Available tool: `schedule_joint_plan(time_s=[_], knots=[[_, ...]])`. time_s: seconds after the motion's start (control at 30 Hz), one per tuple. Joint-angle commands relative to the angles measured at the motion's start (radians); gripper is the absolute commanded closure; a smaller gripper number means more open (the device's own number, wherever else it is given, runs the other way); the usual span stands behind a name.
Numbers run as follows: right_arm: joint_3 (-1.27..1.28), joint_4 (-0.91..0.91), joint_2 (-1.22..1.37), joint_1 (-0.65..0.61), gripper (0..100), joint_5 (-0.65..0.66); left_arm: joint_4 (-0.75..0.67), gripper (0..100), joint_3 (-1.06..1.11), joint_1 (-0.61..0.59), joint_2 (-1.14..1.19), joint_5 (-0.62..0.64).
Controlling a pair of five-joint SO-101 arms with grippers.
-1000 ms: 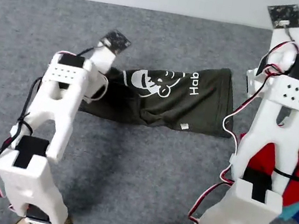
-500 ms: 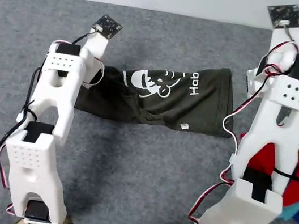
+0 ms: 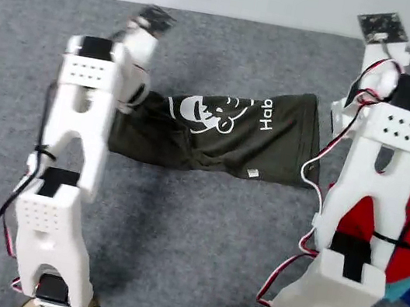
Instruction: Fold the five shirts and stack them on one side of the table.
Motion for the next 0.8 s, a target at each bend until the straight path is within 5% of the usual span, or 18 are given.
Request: schedule_joint_plan(time_s=[0.0, 0.37, 0.77], knots=[[0.083, 0.041, -0.128, -0.005, 81.6, -0.006, -0.048, 97, 0.033, 0.095, -0.035, -0.006], [0.333, 0.039, -0.329, 0.001, 81.6, -0.003, -0.293, 92, 0.205, 0.244, 0.023, 0.037], [0.347, 0.039, -0.369, 0.001, 81.6, -0.003, -0.052, 92, 0.044, 0.273, 0.115, 0.034]])
